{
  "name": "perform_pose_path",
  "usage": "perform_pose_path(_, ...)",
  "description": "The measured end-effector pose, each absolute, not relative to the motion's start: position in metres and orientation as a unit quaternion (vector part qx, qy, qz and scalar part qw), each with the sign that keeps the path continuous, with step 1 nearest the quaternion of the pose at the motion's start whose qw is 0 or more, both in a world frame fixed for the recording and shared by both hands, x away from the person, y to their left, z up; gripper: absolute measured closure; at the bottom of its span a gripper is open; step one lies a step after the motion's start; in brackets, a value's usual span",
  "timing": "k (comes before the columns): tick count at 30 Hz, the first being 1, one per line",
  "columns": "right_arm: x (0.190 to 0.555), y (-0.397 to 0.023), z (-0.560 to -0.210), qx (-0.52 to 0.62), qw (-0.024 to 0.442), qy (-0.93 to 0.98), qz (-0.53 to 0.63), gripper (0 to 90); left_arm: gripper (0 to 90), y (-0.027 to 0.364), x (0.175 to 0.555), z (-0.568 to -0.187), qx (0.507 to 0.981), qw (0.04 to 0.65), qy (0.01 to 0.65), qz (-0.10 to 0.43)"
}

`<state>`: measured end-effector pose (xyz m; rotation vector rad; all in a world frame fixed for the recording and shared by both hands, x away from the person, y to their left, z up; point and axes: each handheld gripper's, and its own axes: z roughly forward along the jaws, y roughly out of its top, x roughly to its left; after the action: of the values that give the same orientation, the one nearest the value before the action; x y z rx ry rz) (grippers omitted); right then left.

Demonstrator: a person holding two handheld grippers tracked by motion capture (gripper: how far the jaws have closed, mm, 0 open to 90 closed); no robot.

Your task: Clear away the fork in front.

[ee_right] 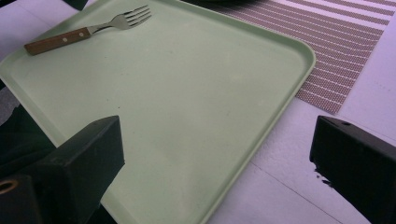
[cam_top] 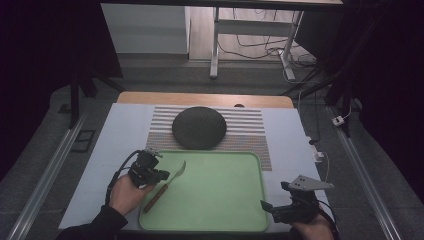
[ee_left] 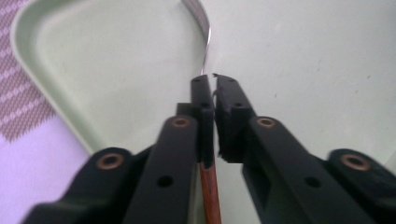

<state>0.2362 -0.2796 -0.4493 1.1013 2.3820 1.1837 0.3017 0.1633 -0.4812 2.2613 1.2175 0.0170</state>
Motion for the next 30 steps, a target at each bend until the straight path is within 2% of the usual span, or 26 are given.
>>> perform_pose_path(9, 0.237, -0.277, -0.450, 0.376, 0.127, 0.826, 0.401, 3.1, 88.7, 0.153, 0.324, -0.486, 0.855, 0.298, 0.424, 0.012)
perform_pose_path(19, 0.238, -0.277, -0.451, 0.377, 0.123, 0.828, 0.397, 3.1, 88.6, 0.156, 0.347, -0.500, 0.842, 0.312, 0.441, 0.010)
perform_pose_path(30, 0.239, -0.276, -0.451, 0.376, 0.122, 0.831, 0.391, 3.1, 88.7, 0.149, 0.351, -0.505, 0.844, 0.311, 0.437, 0.002)
